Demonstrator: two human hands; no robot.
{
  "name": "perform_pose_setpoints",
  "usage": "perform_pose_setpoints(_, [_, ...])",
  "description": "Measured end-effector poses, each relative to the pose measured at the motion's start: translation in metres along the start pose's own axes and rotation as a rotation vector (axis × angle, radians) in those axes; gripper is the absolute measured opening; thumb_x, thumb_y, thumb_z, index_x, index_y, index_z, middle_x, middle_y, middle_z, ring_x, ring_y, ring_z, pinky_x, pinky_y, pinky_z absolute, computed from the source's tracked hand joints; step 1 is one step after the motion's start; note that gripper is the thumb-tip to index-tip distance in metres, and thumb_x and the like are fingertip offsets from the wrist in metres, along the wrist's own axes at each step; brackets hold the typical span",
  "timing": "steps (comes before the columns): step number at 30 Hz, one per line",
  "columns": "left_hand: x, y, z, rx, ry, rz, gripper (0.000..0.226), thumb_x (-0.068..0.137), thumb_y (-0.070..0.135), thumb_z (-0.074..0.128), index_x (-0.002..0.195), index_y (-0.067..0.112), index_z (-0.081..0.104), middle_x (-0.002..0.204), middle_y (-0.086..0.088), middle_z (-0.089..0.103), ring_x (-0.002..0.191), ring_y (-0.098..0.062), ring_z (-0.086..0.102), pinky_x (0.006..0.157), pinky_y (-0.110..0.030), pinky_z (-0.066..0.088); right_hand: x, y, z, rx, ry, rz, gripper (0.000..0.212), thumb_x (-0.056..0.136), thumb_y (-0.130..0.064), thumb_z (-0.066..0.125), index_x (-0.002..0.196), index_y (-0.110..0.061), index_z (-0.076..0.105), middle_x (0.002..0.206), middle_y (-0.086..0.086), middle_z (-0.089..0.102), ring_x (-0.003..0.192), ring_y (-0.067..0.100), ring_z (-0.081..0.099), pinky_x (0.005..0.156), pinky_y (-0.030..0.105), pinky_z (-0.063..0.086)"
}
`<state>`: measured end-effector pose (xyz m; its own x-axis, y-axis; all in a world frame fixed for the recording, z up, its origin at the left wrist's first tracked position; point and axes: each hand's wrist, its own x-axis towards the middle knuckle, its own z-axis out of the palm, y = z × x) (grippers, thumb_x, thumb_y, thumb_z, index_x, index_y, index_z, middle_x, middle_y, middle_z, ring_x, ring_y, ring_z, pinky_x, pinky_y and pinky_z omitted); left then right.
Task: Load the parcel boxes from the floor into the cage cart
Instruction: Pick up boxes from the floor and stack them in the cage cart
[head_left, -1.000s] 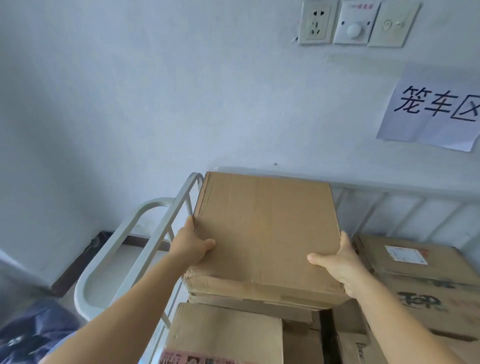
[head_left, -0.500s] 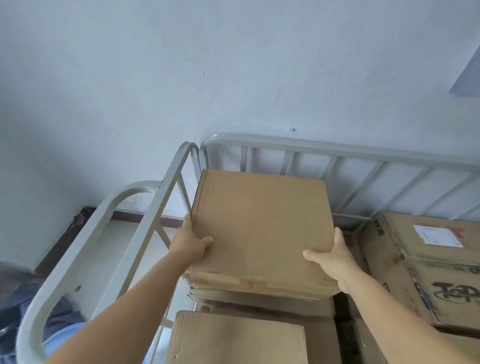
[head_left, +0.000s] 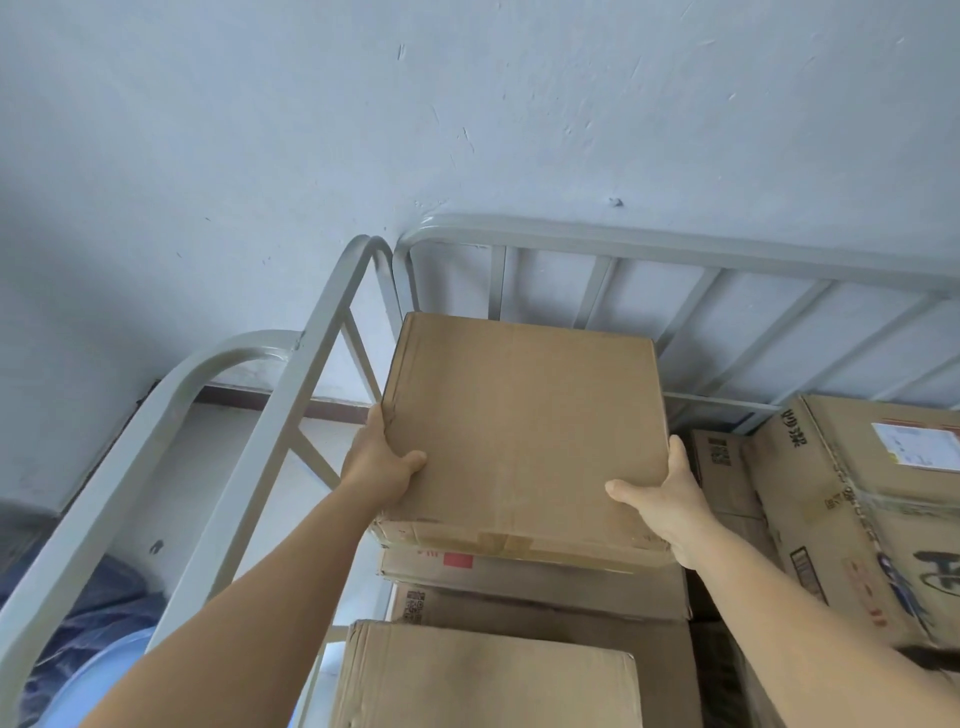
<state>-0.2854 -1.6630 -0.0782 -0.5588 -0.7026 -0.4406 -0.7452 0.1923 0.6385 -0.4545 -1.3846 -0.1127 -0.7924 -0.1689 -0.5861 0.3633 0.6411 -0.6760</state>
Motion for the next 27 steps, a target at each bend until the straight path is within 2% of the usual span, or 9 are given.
perform_pose_setpoints(5, [0.007, -0.012, 0.006, 0.039, 0.008, 0.011, 0.085, 0.085, 0.024, 0.069, 0.153, 0.022, 0.018, 0.146, -0.001, 0.043, 0.128, -0.023, 0.046, 0.101, -0.040, 0.042, 0.009, 0.003, 0.006, -0.036, 0.007, 0.002, 0.120, 0.065, -0.033, 0.087, 0.149, -0.049, 0.003, 0.152, -0.005, 0.039, 0.134, 0.024, 0.044, 0.108, 0.053, 0.039])
perform_pose_setpoints(10, [0.017, -0.015, 0.009, 0.045, 0.005, 0.028, 0.085, 0.085, 0.022, 0.069, 0.153, 0.022, 0.018, 0.148, -0.001, 0.040, 0.130, -0.022, 0.044, 0.104, -0.041, 0.041, 0.014, 0.012, 0.012, -0.045, -0.001, 0.019, 0.127, 0.057, -0.044, 0.085, 0.148, -0.051, -0.003, 0.155, -0.010, 0.033, 0.138, 0.022, 0.039, 0.110, 0.052, 0.037])
perform_pose_setpoints(16, [0.013, -0.011, 0.013, 0.166, 0.006, 0.038, 0.081, 0.090, 0.023, 0.063, 0.154, 0.020, 0.013, 0.151, -0.007, 0.029, 0.131, -0.026, 0.040, 0.101, -0.037, 0.039, 0.008, 0.001, 0.013, -0.150, 0.009, 0.029, 0.119, 0.075, -0.034, 0.082, 0.154, -0.038, -0.007, 0.159, -0.002, 0.026, 0.141, 0.025, 0.034, 0.113, 0.050, 0.033])
perform_pose_setpoints(18, [0.007, -0.009, 0.014, 0.242, -0.013, 0.034, 0.081, 0.091, 0.026, 0.062, 0.154, 0.019, 0.011, 0.154, -0.008, 0.022, 0.134, -0.028, 0.037, 0.105, -0.040, 0.039, 0.001, -0.003, 0.010, -0.232, 0.016, 0.005, 0.114, 0.079, -0.034, 0.078, 0.156, -0.031, -0.006, 0.160, 0.001, 0.021, 0.143, 0.027, 0.031, 0.114, 0.048, 0.032])
perform_pose_setpoints(22, [-0.015, -0.004, 0.015, 0.421, -0.023, 0.095, 0.060, 0.091, 0.028, 0.060, 0.140, 0.007, 0.033, 0.152, -0.010, 0.023, 0.136, -0.029, 0.031, 0.110, -0.042, 0.035, -0.027, -0.010, 0.003, -0.478, -0.011, -0.082, 0.104, 0.087, -0.038, 0.069, 0.157, -0.020, -0.005, 0.164, 0.000, 0.004, 0.146, 0.026, 0.025, 0.115, 0.042, 0.030])
perform_pose_setpoints(27, [-0.064, 0.013, 0.020, 0.581, -0.094, 0.206, 0.079, 0.093, 0.036, 0.060, 0.154, 0.015, 0.014, 0.161, -0.005, 0.013, 0.149, -0.025, 0.006, 0.120, -0.041, 0.017, -0.078, -0.012, -0.013, -0.782, 0.016, -0.267, 0.097, 0.089, -0.049, 0.063, 0.157, -0.022, -0.001, 0.165, -0.002, 0.003, 0.150, 0.023, 0.012, 0.119, 0.045, 0.022])
